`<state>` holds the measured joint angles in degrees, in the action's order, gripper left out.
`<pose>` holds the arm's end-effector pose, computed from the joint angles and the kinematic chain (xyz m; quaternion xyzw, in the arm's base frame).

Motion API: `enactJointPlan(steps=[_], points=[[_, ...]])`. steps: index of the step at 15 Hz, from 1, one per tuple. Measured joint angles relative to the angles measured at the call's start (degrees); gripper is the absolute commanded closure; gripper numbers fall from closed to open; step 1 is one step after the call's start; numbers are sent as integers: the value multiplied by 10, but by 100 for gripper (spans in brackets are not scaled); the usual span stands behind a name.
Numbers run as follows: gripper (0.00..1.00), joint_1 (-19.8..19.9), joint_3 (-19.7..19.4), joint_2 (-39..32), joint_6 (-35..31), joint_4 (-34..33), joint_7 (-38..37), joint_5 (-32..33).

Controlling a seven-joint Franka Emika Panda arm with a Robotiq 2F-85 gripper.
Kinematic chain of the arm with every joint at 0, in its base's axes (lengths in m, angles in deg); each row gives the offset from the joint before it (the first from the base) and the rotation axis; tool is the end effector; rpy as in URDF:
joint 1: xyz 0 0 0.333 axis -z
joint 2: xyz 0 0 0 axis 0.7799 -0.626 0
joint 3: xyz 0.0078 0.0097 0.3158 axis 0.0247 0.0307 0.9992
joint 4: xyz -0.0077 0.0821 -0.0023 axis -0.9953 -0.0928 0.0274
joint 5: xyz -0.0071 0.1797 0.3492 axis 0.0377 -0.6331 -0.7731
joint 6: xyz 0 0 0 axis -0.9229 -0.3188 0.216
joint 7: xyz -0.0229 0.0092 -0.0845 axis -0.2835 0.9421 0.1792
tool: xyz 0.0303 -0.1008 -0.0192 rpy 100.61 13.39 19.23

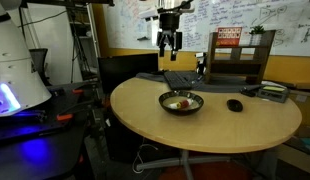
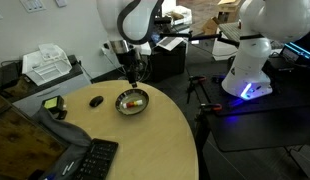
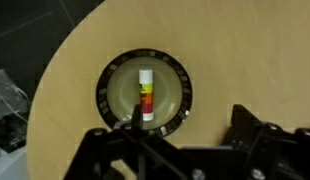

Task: Remove the object from the bowl and put it on the table

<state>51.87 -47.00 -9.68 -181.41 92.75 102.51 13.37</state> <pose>0.5275 -0.0326 0.2603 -0.9978 -0.0594 0.0212 0.0204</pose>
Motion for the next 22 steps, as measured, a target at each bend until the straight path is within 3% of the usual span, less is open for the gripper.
enactJointPlan(steps=[5, 13, 22], points=[[0, 12, 2, -90, 0, -62, 0, 12], [0, 17, 5, -100, 0, -69, 0, 12], [0, 66, 40, -241, -87, -146, 22, 3]])
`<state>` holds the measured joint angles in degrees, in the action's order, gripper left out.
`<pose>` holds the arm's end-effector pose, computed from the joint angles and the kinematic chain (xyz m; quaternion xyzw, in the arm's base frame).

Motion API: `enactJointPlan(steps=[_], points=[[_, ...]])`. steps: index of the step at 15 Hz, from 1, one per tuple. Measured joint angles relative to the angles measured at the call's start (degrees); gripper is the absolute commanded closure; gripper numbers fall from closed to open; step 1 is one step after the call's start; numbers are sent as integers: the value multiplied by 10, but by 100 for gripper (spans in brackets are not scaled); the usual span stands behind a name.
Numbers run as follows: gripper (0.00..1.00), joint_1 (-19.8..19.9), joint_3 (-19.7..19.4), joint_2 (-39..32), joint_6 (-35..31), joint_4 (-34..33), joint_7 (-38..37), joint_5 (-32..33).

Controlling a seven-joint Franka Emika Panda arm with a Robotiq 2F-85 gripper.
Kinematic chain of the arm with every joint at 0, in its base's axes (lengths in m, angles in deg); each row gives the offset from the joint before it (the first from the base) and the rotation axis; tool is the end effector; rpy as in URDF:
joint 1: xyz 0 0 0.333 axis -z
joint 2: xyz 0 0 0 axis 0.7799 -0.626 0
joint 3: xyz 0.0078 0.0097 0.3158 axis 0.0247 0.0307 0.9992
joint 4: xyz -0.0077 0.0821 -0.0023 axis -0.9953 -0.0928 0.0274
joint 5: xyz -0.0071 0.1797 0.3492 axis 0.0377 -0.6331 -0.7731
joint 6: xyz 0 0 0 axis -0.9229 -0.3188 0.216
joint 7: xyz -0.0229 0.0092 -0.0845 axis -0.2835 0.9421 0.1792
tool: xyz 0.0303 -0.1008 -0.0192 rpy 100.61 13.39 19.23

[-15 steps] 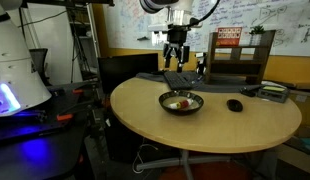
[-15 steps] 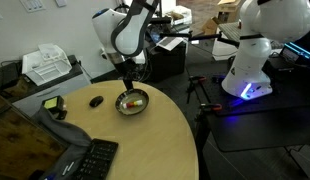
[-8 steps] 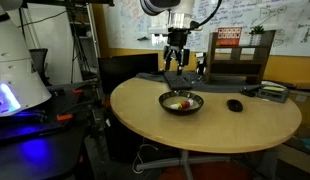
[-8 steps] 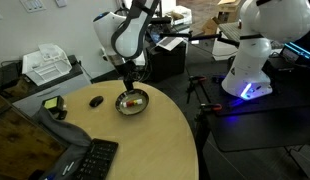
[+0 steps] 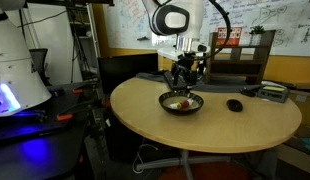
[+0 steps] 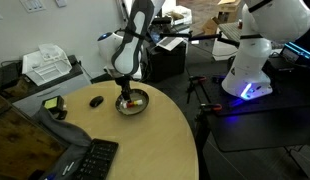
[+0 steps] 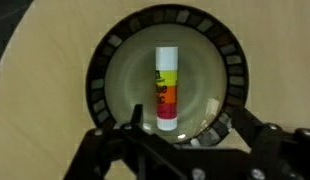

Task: Remove the object from the bowl and put it on the table

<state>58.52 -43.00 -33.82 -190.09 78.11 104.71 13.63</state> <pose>0.5840 -0.0643 0.1277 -0.9979 -0.0521 0.0267 0.0278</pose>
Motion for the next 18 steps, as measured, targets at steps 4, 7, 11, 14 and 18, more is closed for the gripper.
enactJointPlan(steps=[4, 7, 11, 14, 18], points=[[0, 1, 6, -56, -1, -49, 11, 13], [0, 3, 5, -87, -1, -78, 11, 22], [22, 7, 6, -124, 0, -112, 11, 25], [41, 10, 6, -149, 1, -134, 17, 28], [73, 16, 5, -159, 2, -153, 20, 40]])
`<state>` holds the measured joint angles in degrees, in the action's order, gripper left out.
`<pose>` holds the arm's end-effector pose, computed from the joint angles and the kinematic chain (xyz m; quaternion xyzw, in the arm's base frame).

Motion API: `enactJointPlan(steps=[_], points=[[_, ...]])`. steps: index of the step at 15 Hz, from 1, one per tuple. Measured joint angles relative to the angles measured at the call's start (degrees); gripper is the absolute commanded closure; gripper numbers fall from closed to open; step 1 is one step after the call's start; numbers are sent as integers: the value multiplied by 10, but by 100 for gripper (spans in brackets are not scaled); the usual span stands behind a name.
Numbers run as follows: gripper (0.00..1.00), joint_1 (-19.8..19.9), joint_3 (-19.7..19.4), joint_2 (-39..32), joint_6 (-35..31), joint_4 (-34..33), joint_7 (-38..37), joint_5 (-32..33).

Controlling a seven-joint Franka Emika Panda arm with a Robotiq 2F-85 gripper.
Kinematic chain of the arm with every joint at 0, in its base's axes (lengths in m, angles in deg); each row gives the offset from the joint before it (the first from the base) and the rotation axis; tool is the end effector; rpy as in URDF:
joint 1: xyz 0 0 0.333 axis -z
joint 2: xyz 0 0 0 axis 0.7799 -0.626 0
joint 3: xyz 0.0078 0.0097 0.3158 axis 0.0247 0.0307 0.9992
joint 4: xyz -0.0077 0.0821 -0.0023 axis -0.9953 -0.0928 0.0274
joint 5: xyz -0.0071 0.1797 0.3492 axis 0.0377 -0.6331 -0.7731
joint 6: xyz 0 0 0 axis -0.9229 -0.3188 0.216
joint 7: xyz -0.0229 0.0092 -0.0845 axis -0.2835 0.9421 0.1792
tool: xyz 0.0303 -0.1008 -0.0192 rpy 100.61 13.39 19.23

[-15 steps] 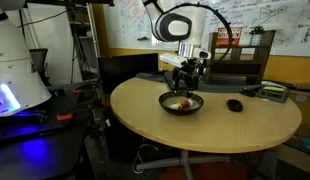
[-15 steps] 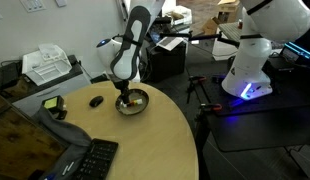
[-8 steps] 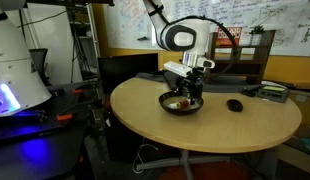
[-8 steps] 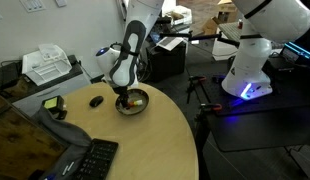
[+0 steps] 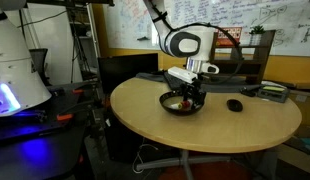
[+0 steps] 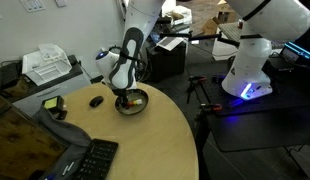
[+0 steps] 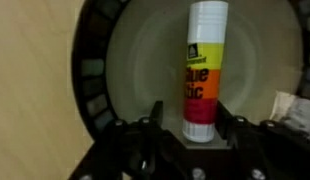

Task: Remove the object from the bowl and put it on the table

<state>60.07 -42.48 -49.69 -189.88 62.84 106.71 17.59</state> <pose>0.6248 -0.0795 0.0471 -0.9954 -0.0871 0.0351 0.0186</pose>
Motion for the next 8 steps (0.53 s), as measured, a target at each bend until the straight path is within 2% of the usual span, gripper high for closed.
enactJointPlan(steps=[2, 3, 8], points=[[88, 3, 1, 0, 1, -4, 0, 0], [91, 5, 2, 0, 1, -5, 1, 0], [91, 6, 14, 23, 12, 17, 1, 0]])
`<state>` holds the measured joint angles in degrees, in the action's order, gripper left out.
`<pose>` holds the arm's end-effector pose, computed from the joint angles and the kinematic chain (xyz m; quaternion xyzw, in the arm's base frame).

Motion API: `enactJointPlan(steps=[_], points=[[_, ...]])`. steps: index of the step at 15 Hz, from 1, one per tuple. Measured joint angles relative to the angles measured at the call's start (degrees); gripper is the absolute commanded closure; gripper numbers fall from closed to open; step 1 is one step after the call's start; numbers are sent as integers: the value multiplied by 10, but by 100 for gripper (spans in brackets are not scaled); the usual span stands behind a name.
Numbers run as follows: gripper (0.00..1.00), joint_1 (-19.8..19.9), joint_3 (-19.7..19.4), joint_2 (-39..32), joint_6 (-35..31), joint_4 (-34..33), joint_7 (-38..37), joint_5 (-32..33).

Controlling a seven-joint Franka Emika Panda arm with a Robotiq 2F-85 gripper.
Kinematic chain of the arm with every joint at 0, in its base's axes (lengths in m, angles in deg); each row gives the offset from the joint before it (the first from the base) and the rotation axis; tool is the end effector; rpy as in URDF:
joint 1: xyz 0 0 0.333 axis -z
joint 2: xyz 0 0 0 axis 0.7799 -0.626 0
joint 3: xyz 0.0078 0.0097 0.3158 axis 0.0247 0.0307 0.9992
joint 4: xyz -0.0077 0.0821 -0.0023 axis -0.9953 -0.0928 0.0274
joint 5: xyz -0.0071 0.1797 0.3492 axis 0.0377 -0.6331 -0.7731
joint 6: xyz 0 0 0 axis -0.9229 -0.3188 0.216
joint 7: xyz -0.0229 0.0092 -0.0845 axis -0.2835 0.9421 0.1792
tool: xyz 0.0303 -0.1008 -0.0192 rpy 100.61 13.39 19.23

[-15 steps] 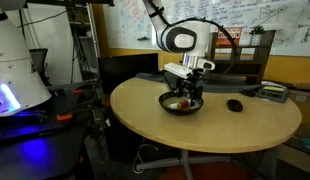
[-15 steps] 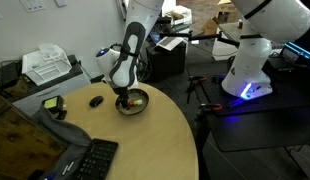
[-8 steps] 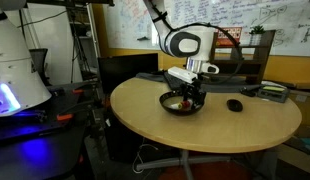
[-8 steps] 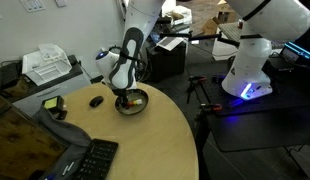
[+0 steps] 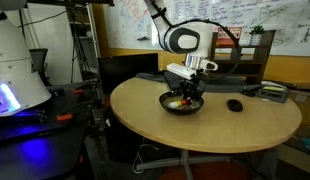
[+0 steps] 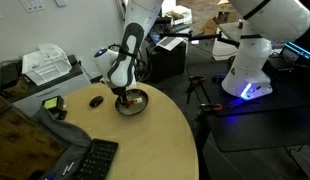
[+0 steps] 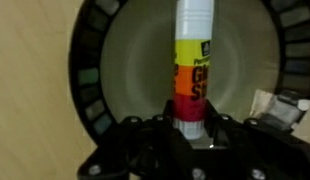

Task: Remove the object from the bowl and put it on the table

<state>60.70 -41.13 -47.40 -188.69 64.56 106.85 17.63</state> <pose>0.6223 -0.0714 0.0611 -0.9947 -0.0916 0.0383 0.0279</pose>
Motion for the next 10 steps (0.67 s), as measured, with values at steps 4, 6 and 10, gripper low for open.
enactJointPlan(steps=[4, 6, 10], points=[[91, -1, 1, 84, 9, 84, 3, 12], [91, 5, 17, 131, 27, 124, 27, 7], [91, 2, 59, 197, 70, 191, 47, -5]])
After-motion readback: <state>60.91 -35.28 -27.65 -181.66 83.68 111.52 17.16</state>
